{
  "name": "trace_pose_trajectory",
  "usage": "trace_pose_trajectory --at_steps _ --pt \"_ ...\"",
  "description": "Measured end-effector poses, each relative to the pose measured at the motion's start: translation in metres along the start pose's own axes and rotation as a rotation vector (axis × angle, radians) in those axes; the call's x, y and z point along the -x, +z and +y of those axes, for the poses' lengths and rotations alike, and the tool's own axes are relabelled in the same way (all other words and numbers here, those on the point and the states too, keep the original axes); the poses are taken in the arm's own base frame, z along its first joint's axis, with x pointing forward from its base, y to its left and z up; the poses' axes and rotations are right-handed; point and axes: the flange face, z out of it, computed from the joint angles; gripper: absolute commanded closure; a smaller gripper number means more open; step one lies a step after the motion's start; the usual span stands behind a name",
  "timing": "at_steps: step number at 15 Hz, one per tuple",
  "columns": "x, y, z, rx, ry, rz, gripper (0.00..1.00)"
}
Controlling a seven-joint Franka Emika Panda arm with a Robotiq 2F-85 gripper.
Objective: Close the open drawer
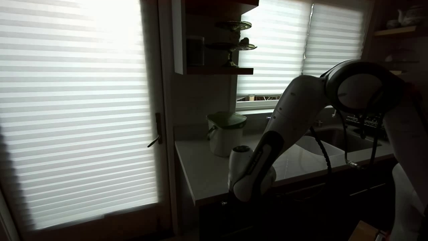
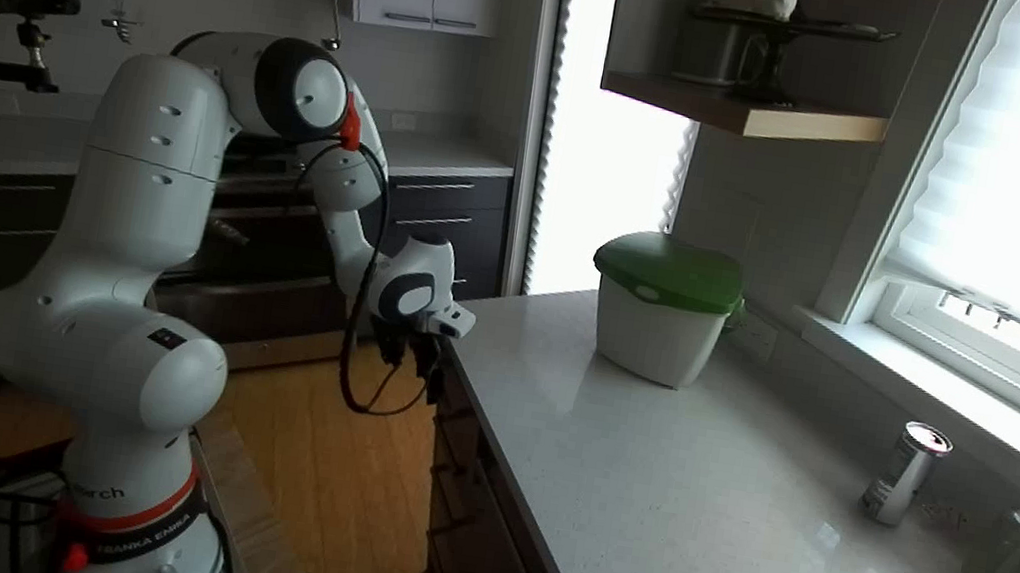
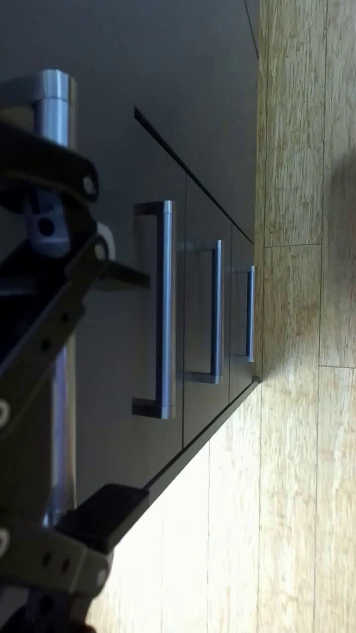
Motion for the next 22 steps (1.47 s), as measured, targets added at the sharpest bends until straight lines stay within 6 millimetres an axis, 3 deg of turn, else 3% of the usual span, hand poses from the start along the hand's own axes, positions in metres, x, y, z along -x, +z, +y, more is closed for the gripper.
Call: trace_pose_trajectory --at_steps 5,10,15,20,22 --pt "0.000 0.010 0.011 0.054 -0.034 -0.050 0.00" --pt "0.020 0.006 0.029 0.107 -0.085 -0.164 0.00" --pt "0.053 -0.032 0.048 0.071 -0.089 -0.179 0.00" --pt "0.092 -0.084 0.074 0.006 -0.045 -0.131 0.00" --pt "0.089 -0.114 0.072 -0.043 -0.017 -0.079 0.00"
